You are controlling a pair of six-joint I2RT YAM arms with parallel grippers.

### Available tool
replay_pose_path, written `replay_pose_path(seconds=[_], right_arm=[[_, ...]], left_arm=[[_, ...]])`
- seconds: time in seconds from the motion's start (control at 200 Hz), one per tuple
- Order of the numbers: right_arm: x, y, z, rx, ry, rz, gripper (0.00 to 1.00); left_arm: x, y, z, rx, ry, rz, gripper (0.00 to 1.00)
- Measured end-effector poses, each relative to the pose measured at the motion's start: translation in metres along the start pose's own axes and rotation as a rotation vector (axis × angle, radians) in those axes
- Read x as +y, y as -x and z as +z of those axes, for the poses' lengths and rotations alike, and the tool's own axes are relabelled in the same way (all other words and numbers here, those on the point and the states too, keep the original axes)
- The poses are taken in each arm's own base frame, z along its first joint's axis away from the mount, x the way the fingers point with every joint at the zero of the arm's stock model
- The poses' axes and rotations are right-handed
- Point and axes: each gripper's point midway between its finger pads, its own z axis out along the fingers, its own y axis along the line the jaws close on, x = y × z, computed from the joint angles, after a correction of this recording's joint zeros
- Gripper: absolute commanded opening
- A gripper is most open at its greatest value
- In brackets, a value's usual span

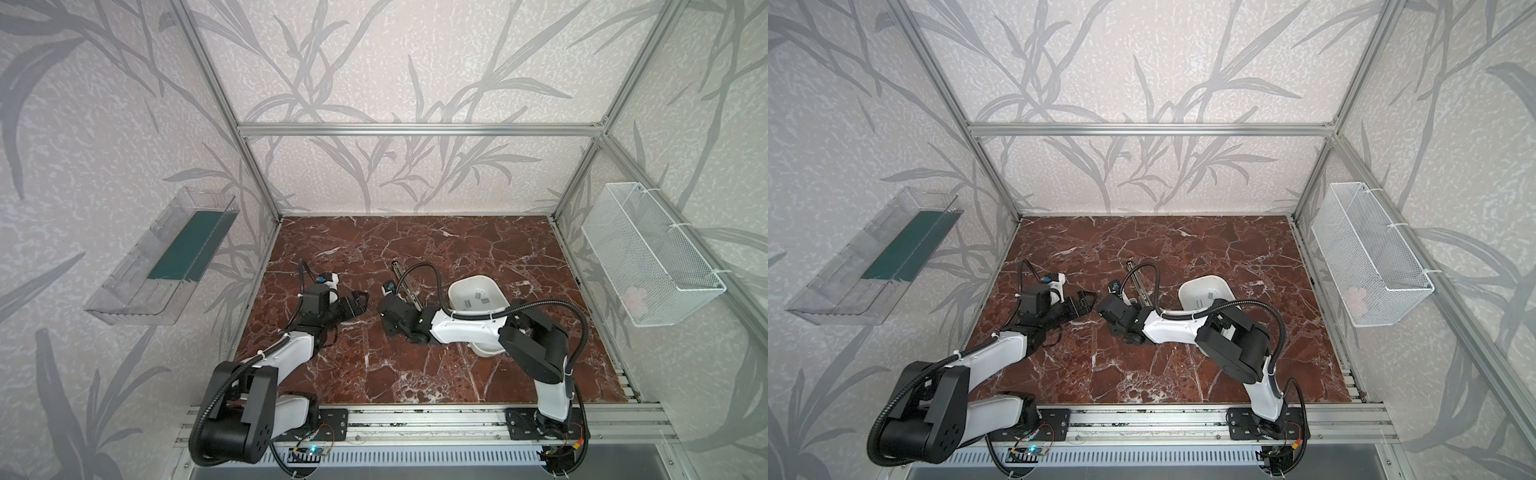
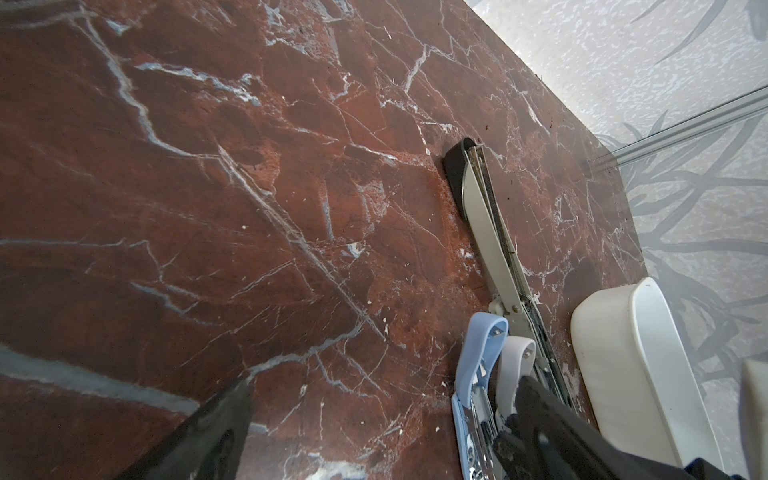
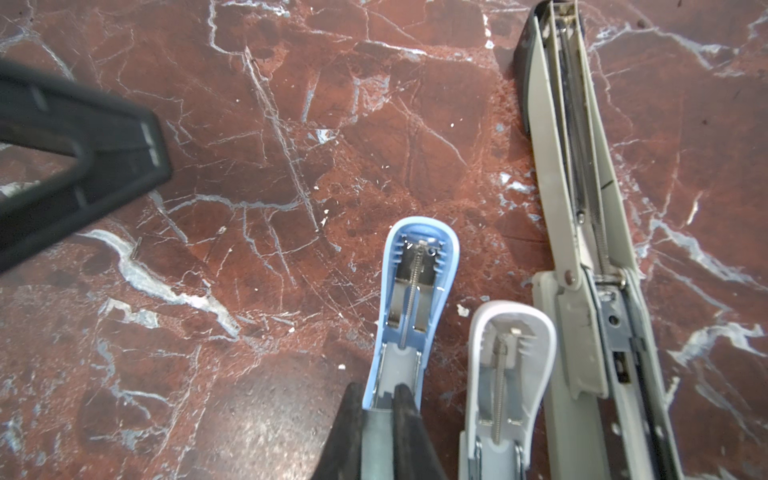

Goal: Load the staples into the stapler

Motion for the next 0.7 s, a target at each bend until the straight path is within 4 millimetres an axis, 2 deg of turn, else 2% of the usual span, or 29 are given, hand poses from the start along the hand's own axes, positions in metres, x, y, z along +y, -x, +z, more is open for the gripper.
replay_pose_path(seconds=[0.7], right_arm=[[-0.0039,0.0018,0.0001,-0.012,-0.022,-0.002,0.07]], left_arm=[[-0.0001,0.0,0.0,0.0,0.0,0.0,0.99]])
